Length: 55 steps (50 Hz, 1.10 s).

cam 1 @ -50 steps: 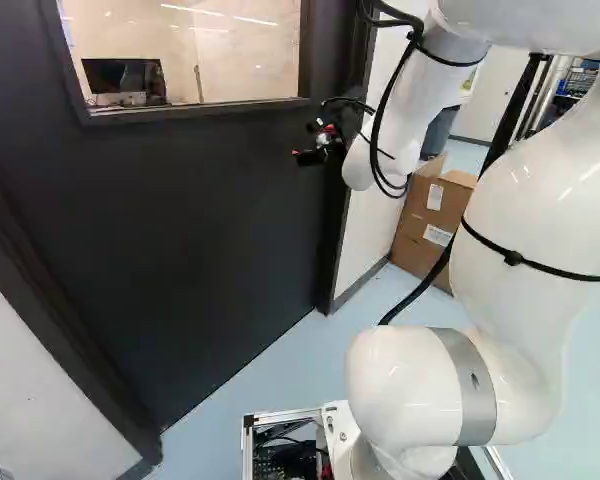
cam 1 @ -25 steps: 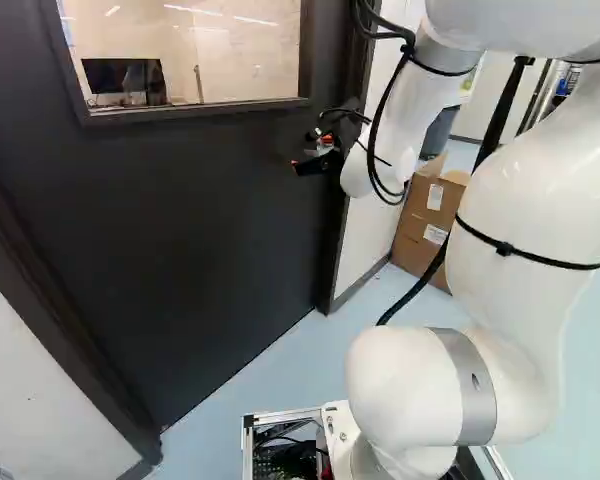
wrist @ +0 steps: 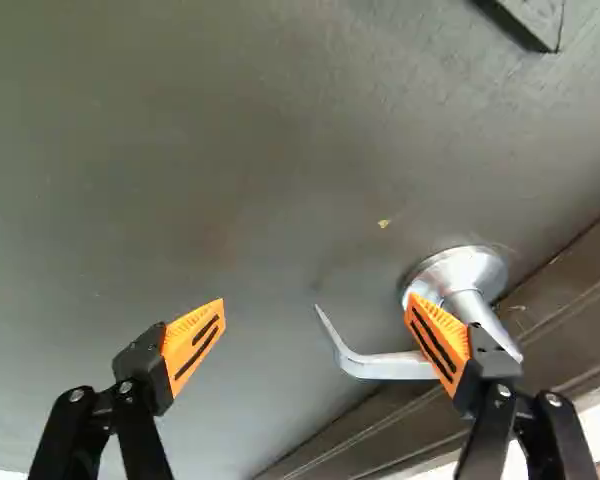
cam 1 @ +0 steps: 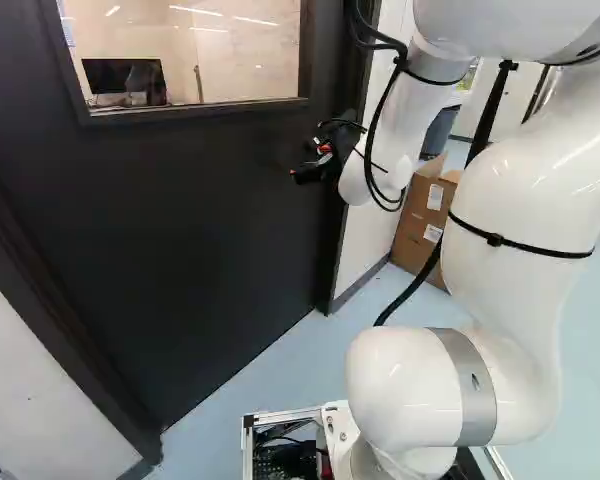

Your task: Open the door and move inside

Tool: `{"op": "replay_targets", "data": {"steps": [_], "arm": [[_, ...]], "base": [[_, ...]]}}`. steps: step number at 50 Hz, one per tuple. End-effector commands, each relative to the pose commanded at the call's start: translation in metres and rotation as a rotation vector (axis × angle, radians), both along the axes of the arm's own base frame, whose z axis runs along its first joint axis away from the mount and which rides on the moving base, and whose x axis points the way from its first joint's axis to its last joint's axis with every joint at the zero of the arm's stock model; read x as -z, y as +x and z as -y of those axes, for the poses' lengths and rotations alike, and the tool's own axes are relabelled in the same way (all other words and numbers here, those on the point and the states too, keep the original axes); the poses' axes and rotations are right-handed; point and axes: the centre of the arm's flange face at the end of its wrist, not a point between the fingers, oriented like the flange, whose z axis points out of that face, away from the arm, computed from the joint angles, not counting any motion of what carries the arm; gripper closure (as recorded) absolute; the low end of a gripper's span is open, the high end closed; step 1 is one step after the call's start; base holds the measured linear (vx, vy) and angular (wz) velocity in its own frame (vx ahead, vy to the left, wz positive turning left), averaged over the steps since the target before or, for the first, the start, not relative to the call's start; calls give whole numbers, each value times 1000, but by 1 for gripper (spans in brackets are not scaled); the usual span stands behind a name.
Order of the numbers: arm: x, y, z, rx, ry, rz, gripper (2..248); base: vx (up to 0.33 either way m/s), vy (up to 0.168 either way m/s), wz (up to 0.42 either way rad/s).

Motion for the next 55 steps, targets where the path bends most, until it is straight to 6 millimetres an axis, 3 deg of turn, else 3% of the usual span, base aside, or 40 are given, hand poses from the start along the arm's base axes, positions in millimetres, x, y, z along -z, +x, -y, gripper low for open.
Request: {"op": "replay_targets", "data": {"steps": [55], "arm": [[63,9,-6,-15,21,-126,3]], "base": [[0,0,0]]}}
